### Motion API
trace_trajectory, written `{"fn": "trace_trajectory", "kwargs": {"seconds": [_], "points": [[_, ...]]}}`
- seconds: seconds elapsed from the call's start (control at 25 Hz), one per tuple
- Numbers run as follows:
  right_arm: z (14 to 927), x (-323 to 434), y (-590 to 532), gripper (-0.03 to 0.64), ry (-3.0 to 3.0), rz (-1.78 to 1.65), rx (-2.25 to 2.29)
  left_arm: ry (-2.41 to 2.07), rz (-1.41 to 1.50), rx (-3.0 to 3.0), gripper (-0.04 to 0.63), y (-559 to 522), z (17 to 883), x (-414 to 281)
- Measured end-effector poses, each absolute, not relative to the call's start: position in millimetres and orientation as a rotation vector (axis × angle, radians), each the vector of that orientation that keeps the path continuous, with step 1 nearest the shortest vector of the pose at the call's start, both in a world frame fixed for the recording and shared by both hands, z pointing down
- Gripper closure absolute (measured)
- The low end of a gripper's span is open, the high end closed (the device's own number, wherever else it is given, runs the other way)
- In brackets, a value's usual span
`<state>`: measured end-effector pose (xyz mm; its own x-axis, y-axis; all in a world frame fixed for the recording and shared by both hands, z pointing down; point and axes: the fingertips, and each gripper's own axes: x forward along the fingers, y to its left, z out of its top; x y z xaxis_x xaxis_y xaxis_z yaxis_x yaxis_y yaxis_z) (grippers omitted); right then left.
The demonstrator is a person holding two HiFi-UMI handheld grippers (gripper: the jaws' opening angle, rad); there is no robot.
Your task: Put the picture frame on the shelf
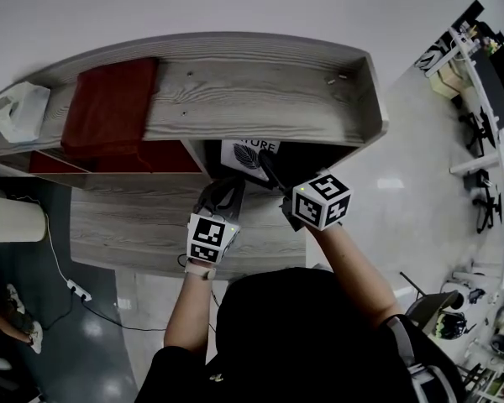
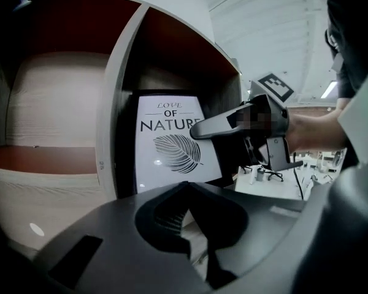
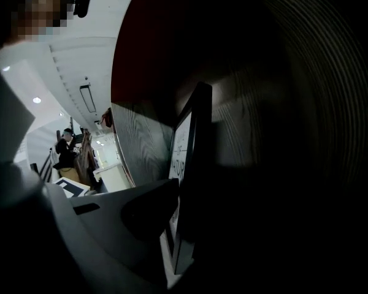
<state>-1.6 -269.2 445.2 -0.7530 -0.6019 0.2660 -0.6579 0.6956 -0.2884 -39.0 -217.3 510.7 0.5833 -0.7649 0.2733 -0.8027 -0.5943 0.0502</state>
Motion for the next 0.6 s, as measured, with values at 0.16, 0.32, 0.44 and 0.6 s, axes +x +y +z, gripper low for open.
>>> {"fn": "trace_trajectory", "kwargs": {"seconds": [0.16, 0.32, 0.44, 0.6], "points": [[450.3, 1.8, -278.5, 0.497, -2.698, 0.41, 1.112, -1.296, 0.351, 2.649, 0.586, -224.4, 514.6, -31.9], [453.0, 6.3, -287.4, 0.459, -2.651, 0.293, 1.187, -1.275, 0.368, 2.654, 0.586, -229.8, 516.0, -26.5], [451.5, 8.4, -292.7, 0.43, -2.615, 0.194, 1.232, -1.255, 0.383, 2.656, 0.586, -233.1, 516.7, -23.7], [451.0, 10.0, -300.7, 0.414, -2.568, 0.133, 1.276, -1.256, 0.425, 2.628, 0.586, -238.3, 522.0, -22.6]]}}
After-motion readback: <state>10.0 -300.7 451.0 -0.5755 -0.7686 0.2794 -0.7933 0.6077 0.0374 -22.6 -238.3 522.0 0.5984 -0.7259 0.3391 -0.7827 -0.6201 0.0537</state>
